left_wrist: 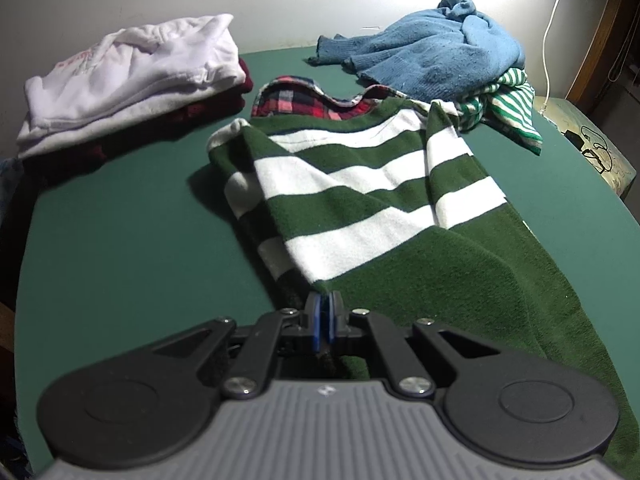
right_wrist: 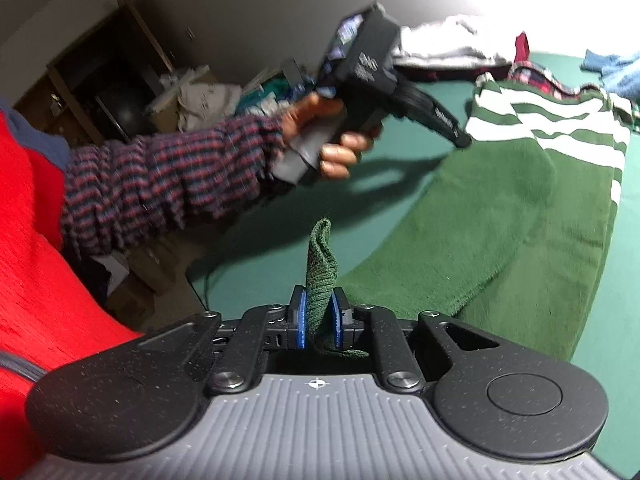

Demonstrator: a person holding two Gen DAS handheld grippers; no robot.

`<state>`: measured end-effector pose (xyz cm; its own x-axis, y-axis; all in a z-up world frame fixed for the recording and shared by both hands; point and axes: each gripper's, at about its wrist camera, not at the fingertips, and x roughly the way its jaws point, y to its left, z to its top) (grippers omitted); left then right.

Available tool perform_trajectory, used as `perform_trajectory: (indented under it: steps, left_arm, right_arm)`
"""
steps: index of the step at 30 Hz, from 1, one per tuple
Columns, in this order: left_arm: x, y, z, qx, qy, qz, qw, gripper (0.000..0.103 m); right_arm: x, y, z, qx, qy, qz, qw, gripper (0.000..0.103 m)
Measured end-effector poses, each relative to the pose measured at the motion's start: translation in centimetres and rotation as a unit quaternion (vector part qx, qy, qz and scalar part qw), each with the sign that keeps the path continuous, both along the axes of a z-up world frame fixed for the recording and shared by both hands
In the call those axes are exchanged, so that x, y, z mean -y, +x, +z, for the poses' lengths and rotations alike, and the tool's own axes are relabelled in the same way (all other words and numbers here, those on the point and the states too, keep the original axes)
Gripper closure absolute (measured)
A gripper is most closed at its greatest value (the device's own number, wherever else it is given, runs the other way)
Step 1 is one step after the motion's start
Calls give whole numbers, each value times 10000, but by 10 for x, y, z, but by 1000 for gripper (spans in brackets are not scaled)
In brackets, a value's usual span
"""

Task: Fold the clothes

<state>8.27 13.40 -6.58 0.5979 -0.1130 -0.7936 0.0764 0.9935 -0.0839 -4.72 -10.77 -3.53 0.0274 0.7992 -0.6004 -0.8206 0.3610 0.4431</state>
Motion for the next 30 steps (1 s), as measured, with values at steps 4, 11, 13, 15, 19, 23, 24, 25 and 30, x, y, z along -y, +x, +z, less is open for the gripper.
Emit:
perform_trajectory:
  steps: [4, 11, 13, 15, 19, 23, 24, 25, 30]
  left_arm:
    - [-3, 0, 2, 23, -2, 3, 10000, 101]
    - [-6, -1, 2, 30, 55, 14, 10000, 101]
    - [-7, -1, -2, -13, 51, 28, 10000, 101]
    - [-8, -2, -4, -43, 23, 35, 10000, 101]
    - [-11, -3, -4, -54, -68, -4, 10000, 101]
    - [-17, -4, -2, -63, -250, -11, 9997, 100]
    - [-19, -5, -2, -72, -334, -28, 9994, 100]
    - [-21, -5, -2, -83, -418, -49, 9991, 99]
    - [-19, -2, -5, -108, -507, -72, 9986, 95]
  right_arm:
    - [-3, 1, -6, -130, -49, 32, 9999, 89]
    - [-7, -5, -8, -144, -55, 241, 9996, 89]
    - [-8, -5, -13, -190, -113, 264, 9994, 89]
    - [-9, -5, -19, -242, -240, 302, 9990, 88]
    - [-11, -5, -28, -395, -586, 416, 9966, 75]
    - [-2, -6, -13, -462, -548, 560, 9959, 74]
    - [3, -5, -4, -482, -375, 537, 9967, 75]
    - [8, -3, 5, -502, -203, 514, 9972, 75]
    - [21, 11, 30, -561, 590, -79, 9967, 73]
